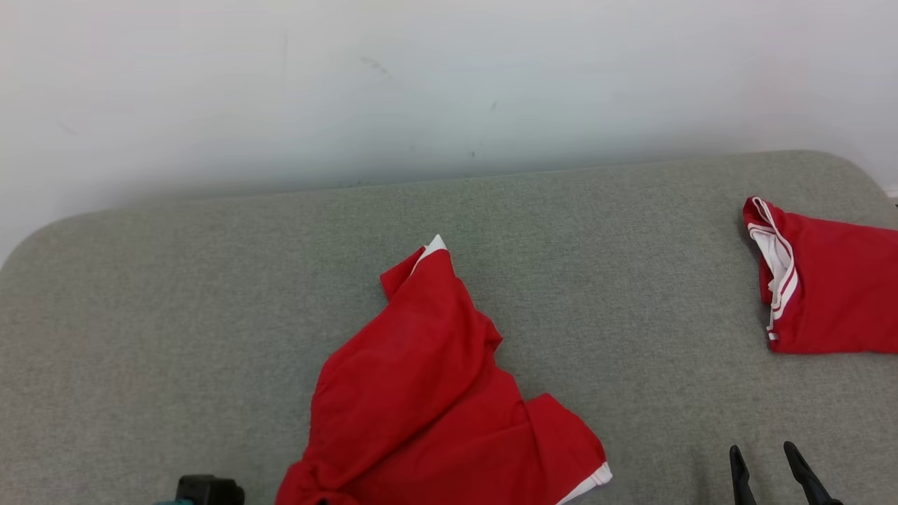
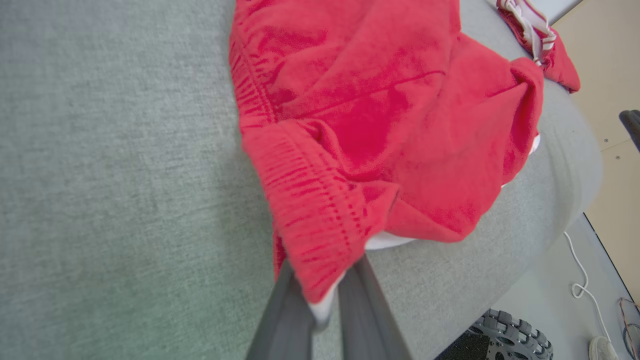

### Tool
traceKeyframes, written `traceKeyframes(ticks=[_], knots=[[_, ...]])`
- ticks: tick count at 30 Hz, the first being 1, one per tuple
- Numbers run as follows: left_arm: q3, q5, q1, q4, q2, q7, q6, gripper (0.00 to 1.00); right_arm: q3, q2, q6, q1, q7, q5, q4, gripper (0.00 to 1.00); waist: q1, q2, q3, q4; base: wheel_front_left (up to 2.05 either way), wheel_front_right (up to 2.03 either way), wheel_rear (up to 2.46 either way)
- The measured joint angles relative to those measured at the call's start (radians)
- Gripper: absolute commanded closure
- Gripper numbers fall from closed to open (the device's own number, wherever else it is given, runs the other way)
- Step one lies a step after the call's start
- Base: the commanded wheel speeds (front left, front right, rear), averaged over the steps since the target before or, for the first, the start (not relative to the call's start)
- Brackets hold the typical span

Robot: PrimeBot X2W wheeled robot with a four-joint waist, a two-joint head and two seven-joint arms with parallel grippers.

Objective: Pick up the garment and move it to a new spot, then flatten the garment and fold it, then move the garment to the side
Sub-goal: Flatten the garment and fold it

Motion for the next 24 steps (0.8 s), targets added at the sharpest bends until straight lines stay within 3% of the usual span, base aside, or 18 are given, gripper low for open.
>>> traceKeyframes(ticks=[1,24], knots=[[0.003,0.003,0.000,0.007,-0.002,-0.019,-0.001,0.00,0.000,0.000,0.000,0.001,0.000,0.000,0.000,0.00,0.0000,0.0000,-0.001,0.002,0.00,0.00,0.00],[0.038,-0.003,0.127,0.084,-0.011,-0.153,0.072,0.00,-0.027,-0.001,0.000,0.041,0.000,-0.027,-0.011,0.00,0.0000,0.0000,-0.054,0.063,0.00,0.00,0.00]])
